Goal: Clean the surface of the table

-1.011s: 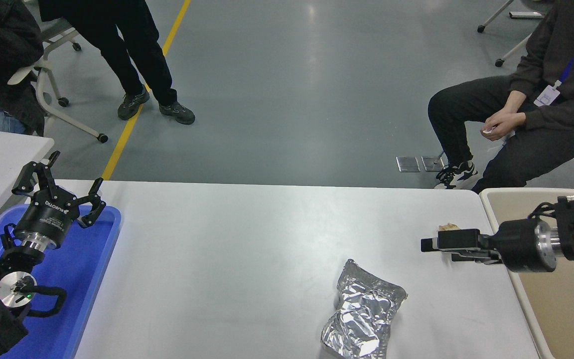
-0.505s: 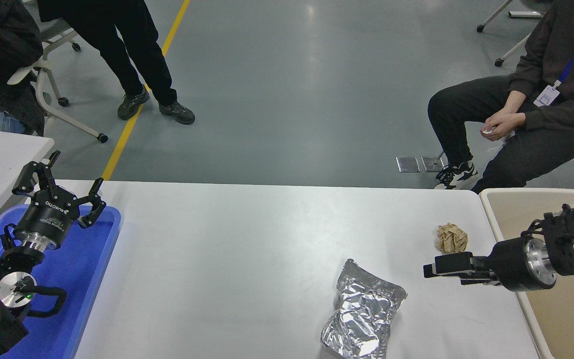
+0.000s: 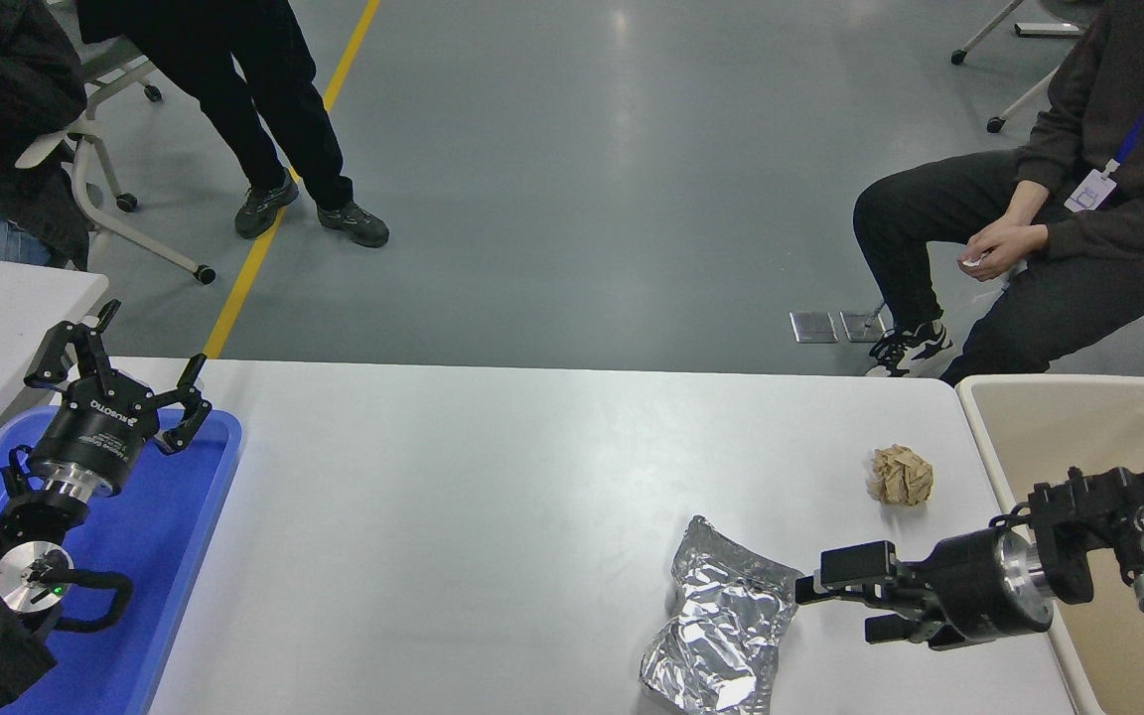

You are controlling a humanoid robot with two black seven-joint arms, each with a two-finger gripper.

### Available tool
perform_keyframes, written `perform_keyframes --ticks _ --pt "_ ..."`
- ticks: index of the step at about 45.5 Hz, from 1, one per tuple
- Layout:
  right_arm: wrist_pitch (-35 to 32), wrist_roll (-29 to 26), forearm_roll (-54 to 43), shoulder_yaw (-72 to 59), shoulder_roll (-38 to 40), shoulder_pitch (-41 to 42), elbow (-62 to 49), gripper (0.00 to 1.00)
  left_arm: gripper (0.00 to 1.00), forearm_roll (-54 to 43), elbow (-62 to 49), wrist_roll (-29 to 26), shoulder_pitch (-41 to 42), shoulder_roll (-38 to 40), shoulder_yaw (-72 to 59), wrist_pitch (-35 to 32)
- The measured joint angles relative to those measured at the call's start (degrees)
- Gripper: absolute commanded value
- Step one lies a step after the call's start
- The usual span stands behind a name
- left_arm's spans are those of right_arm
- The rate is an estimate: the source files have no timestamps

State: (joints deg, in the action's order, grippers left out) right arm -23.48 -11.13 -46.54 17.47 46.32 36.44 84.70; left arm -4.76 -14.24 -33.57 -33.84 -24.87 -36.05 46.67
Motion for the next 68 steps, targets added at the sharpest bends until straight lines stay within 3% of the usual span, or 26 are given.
perform_keyframes --ticks 20,41,46,54,68 --pt "9.78 -0.19 -6.52 -1.95 -4.35 -2.15 -2.66 1.0 1.0 0.0 0.0 0.0 0.0 0.0 0.0 0.0" --pt "12.3 -0.3 -7.71 -2.22 -8.5 -2.84 -4.32 0.98 1.0 0.0 0.0 0.01 0.0 0.0 0.02 0.0" --pt "12.46 -0.3 -7.87 -2.75 -9.1 -2.84 -4.51 0.9 1.0 0.0 0.0 0.02 0.0 0.0 0.02 0.0" --pt "12.8 -0.26 -8.23 -4.14 -9.64 -2.57 -5.03 0.67 1.0 0.0 0.0 0.02 0.0 0.0 0.02 0.0" --pt "13.01 0.05 -8.58 -5.96 -9.94 -1.98 -5.4 0.65 1.0 0.0 0.0 0.02 0.0 0.0 0.02 0.0"
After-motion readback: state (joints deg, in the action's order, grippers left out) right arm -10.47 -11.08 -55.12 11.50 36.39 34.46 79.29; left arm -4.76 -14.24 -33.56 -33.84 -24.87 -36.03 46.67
